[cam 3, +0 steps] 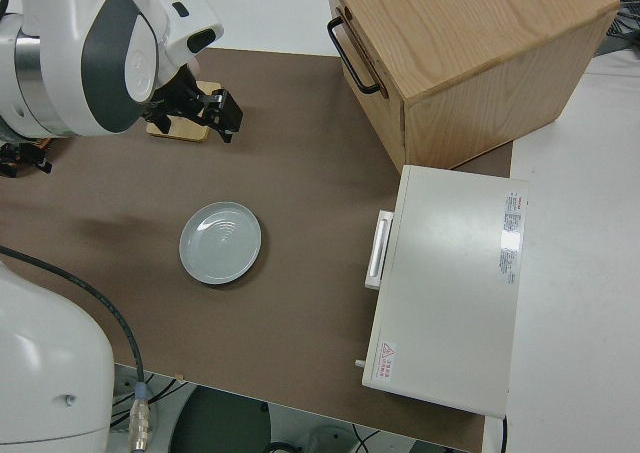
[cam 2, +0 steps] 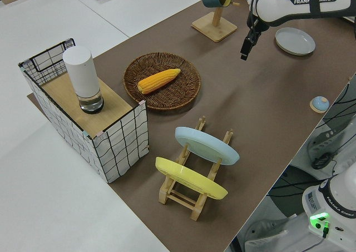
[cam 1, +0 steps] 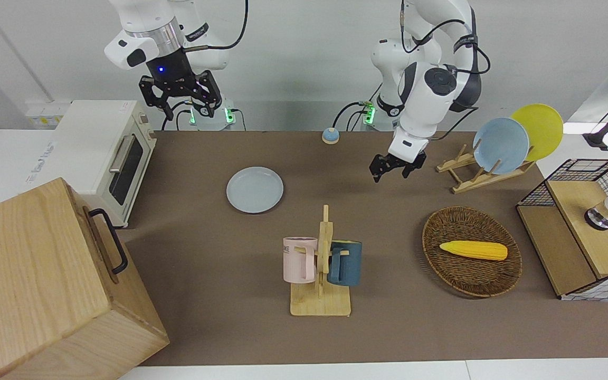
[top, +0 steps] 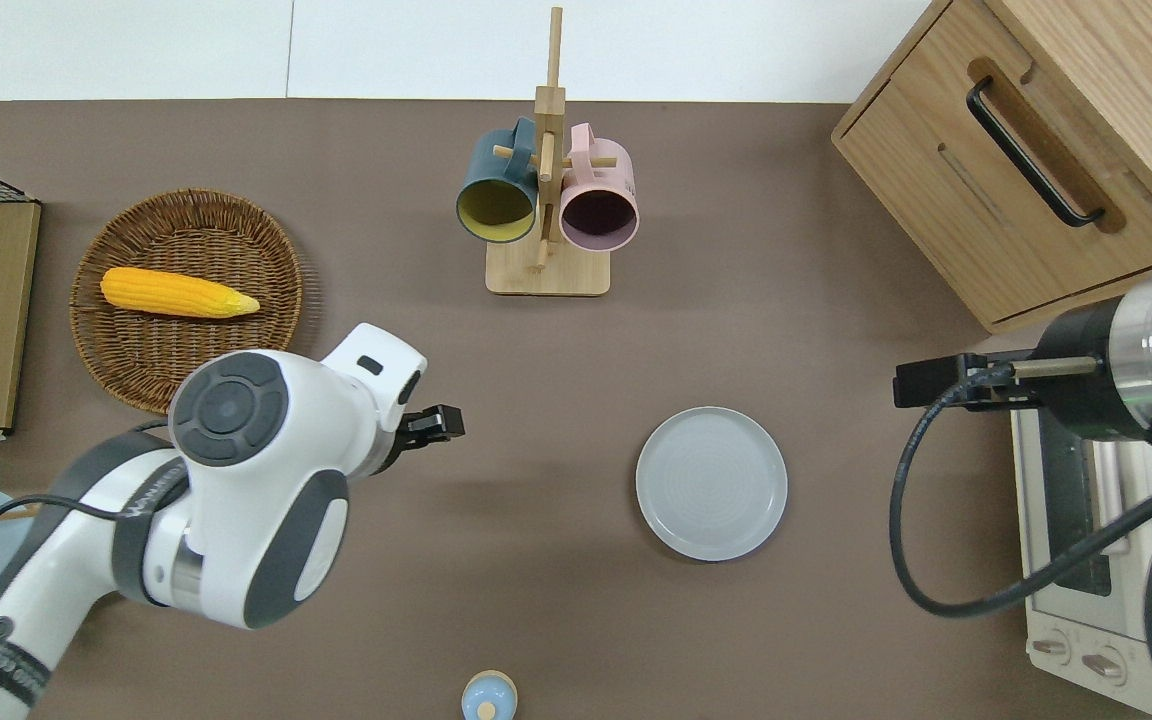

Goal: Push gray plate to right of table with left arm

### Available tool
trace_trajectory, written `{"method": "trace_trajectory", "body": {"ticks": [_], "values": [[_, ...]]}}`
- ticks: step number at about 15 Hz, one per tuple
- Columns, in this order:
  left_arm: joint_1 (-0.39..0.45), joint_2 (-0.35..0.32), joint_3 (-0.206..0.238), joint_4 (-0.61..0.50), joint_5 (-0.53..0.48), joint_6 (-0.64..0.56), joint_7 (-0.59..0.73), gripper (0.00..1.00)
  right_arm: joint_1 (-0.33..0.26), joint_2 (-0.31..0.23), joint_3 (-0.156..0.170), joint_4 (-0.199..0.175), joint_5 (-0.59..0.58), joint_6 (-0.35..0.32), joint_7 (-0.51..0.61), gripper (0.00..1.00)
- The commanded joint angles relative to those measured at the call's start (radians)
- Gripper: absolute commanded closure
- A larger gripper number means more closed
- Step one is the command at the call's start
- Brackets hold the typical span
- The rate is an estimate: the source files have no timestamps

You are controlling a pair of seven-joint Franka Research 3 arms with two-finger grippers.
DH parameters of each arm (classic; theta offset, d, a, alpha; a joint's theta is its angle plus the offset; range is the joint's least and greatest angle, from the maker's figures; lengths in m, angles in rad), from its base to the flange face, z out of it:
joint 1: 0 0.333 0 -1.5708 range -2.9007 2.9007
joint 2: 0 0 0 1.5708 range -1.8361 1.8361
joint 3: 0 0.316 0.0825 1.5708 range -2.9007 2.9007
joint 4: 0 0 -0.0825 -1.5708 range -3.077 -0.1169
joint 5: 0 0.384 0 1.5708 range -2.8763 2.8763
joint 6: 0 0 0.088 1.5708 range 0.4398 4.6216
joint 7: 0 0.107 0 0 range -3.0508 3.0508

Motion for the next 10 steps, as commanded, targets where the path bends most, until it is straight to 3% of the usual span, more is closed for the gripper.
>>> {"method": "trace_trajectory", "body": {"ticks": [1, 4, 10], "values": [[0.093, -0.092, -0.01, -0.024, 0.019, -0.068, 0.106, 0.01, -0.006, 0.006, 0.004, 0.014, 0.016, -0.005, 0.002, 0.005], [0.184, -0.129, -0.008, 0.042, 0.019, -0.162, 0.223, 0.01, -0.006, 0.006, 0.004, 0.014, 0.016, -0.005, 0.002, 0.005], [0.198, -0.111, 0.004, 0.306, 0.021, -0.407, 0.235, 0.01, -0.006, 0.006, 0.004, 0.014, 0.016, -0.005, 0.002, 0.005]]}}
